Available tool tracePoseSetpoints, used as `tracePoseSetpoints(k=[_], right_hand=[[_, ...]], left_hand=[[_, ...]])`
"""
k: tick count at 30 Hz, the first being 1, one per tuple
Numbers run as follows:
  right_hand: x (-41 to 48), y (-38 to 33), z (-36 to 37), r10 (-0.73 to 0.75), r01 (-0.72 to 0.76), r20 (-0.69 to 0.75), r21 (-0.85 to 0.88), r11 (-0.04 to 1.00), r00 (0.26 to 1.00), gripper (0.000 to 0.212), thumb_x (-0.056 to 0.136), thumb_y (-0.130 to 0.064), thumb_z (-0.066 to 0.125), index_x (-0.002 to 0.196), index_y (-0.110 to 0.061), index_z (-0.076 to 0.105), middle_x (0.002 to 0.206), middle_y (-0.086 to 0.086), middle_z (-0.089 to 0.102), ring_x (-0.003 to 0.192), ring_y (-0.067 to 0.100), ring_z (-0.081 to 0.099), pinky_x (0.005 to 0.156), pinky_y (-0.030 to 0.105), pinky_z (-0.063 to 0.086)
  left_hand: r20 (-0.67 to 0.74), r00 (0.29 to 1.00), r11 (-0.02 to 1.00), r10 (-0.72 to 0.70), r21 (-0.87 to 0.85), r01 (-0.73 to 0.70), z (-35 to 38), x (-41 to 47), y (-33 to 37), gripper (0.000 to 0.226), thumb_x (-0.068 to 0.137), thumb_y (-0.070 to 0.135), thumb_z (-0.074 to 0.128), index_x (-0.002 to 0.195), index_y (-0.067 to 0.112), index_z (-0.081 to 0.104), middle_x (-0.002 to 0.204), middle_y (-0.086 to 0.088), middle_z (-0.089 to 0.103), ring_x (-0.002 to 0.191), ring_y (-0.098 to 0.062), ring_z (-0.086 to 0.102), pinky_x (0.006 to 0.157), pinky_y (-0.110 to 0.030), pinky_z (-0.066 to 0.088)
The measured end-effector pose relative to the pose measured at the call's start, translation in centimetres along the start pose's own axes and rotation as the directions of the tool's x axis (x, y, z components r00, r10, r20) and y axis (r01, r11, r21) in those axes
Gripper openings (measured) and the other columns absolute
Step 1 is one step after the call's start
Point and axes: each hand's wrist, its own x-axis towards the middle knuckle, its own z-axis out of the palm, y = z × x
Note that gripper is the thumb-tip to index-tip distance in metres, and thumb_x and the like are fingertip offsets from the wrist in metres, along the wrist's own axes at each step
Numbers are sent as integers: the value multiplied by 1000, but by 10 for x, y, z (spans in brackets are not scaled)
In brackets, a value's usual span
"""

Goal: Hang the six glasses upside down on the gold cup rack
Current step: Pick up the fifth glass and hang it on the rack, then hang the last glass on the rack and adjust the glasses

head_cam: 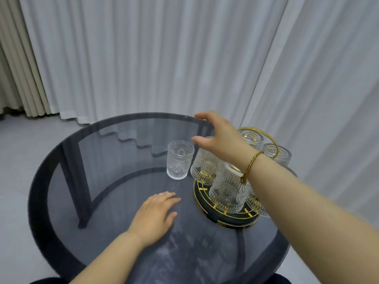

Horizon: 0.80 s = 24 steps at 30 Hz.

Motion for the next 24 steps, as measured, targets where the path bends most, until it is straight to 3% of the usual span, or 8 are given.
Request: tracePoseSetpoints(k=[3,6,10,14,18,24], right_hand=[[-14,-24,37,7,39,-174,261,965,985,32,76,-6,60,107,-7,55,113,10,60,103,14,50,82,7,29],[-28,-29,89,102,-57,-97,390,919,990,30,76,-5,59,106,-4,55,112,13,61,100,16,53,82,6,31],[-42,-6,149,380,-378,80,409,831,922,47,78,-13,59,122,-5,42,131,12,48,121,21,43,99,21,28],[-44,19,180,598,-585,104,394,709,795,74,77,-17,62,135,-5,17,147,14,23,136,25,21,109,31,20],[-23,32,190,653,-530,-88,508,679,752,93,69,-12,70,138,-4,7,148,17,19,137,26,18,113,33,16],[10,49,204,682,-447,-203,619,646,703,109,63,-13,76,138,-13,-2,151,16,8,139,29,11,115,46,16]], left_hand=[[-108,988,993,-108,29,111,-22,-13,-26,36,89,23,50,125,20,49,139,0,46,130,-16,37,110,-30,22],[-143,963,968,-227,76,239,-40,-25,-56,35,87,20,53,122,15,52,135,-5,50,127,-21,42,107,-34,28],[-112,943,932,-314,151,328,-46,-32,-82,40,90,30,47,128,17,44,143,-4,40,133,-19,34,111,-34,23],[-124,950,934,-287,182,306,-41,-30,-85,40,91,33,44,129,19,42,144,-3,38,135,-19,30,112,-35,20],[-144,949,937,-281,174,304,-38,-29,-88,40,91,34,43,128,21,42,144,-1,38,135,-17,29,113,-35,19],[-160,945,937,-285,159,310,-34,-29,-93,40,91,38,40,129,25,39,145,4,35,136,-13,25,114,-33,15]])
